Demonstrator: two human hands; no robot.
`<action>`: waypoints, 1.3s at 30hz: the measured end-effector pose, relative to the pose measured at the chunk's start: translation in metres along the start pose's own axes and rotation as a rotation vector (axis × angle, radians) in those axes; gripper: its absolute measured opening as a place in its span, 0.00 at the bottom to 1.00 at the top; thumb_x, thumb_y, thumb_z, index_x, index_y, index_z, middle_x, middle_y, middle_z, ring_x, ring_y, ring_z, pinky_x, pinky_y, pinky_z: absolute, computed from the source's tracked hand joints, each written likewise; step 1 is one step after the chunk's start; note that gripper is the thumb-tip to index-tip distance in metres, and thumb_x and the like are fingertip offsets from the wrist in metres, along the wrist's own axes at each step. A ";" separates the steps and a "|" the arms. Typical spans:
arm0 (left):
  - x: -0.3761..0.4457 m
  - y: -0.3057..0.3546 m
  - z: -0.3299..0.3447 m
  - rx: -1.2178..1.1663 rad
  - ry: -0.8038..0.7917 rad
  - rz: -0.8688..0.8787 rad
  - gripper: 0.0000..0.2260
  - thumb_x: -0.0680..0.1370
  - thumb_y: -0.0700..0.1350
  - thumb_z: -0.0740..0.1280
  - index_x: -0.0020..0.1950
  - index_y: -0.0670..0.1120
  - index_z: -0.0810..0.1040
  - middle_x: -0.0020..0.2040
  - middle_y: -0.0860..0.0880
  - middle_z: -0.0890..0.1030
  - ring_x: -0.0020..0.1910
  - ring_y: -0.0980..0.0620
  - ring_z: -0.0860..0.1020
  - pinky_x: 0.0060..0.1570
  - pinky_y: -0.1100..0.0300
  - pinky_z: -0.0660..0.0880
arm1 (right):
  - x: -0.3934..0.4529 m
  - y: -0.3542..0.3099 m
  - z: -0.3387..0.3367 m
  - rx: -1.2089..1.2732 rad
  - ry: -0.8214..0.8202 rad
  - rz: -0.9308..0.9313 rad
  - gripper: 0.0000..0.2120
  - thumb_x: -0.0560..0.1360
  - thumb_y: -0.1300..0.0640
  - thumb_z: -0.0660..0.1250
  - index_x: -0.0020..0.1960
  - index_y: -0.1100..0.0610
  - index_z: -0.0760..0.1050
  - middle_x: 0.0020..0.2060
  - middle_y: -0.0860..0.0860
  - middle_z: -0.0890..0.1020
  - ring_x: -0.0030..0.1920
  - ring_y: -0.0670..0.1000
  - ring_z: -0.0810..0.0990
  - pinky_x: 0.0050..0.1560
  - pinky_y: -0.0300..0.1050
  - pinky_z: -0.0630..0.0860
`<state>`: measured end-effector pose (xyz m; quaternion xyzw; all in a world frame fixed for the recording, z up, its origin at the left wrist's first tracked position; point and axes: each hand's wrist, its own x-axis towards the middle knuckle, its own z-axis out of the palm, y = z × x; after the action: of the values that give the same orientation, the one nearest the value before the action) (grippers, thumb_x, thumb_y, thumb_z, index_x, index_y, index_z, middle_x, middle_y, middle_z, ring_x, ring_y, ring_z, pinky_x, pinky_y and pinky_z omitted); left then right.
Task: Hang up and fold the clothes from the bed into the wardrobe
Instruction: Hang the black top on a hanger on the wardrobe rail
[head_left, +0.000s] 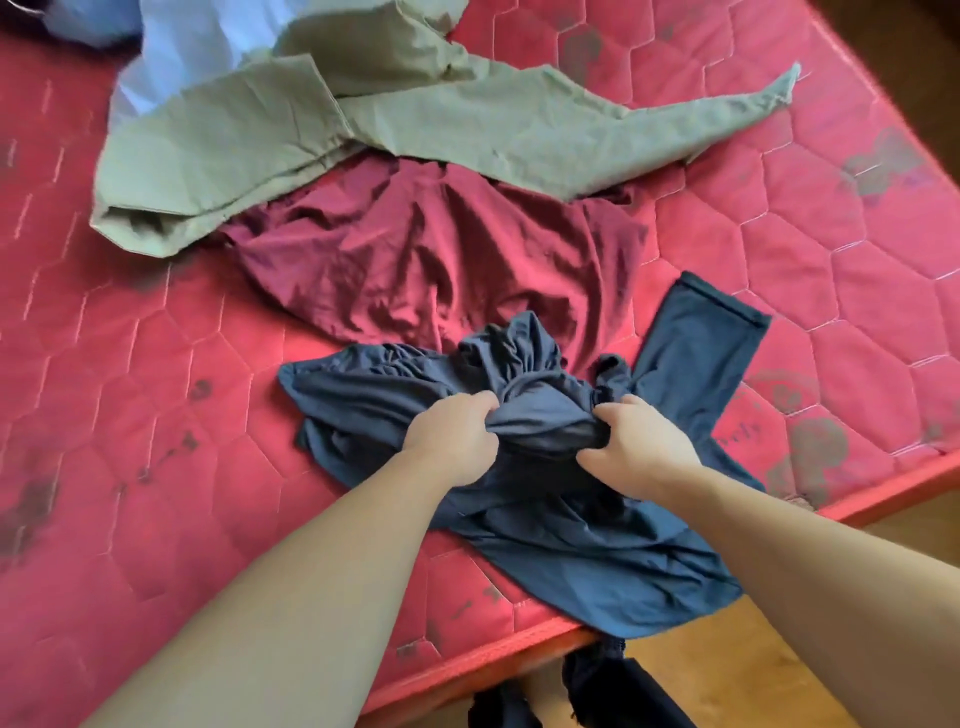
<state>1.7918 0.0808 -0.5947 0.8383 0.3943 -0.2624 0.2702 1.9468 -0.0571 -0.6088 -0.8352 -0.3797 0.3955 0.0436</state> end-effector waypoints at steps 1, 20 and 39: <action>-0.008 0.001 -0.008 -0.007 -0.001 0.008 0.10 0.78 0.46 0.59 0.59 0.49 0.71 0.56 0.49 0.74 0.57 0.45 0.72 0.53 0.50 0.72 | -0.007 -0.004 -0.007 0.037 0.002 -0.012 0.09 0.68 0.50 0.66 0.37 0.53 0.68 0.41 0.47 0.69 0.47 0.55 0.75 0.45 0.48 0.73; -0.232 0.057 -0.326 -0.323 0.140 0.239 0.21 0.64 0.54 0.75 0.54 0.55 0.74 0.51 0.54 0.81 0.49 0.53 0.80 0.52 0.56 0.77 | -0.223 -0.164 -0.307 0.011 0.530 -0.283 0.14 0.66 0.58 0.68 0.50 0.50 0.73 0.37 0.48 0.79 0.39 0.54 0.77 0.41 0.45 0.73; -0.468 0.128 -0.426 -0.890 0.293 0.671 0.18 0.76 0.28 0.62 0.59 0.47 0.77 0.51 0.47 0.81 0.50 0.50 0.80 0.54 0.57 0.78 | -0.407 -0.278 -0.403 0.404 0.109 -0.659 0.14 0.70 0.62 0.75 0.55 0.54 0.80 0.52 0.54 0.85 0.52 0.51 0.83 0.59 0.51 0.78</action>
<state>1.7331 0.0489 0.0475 0.7508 0.2124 0.1479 0.6077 1.8976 -0.0410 0.0263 -0.6629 -0.5391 0.3823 0.3518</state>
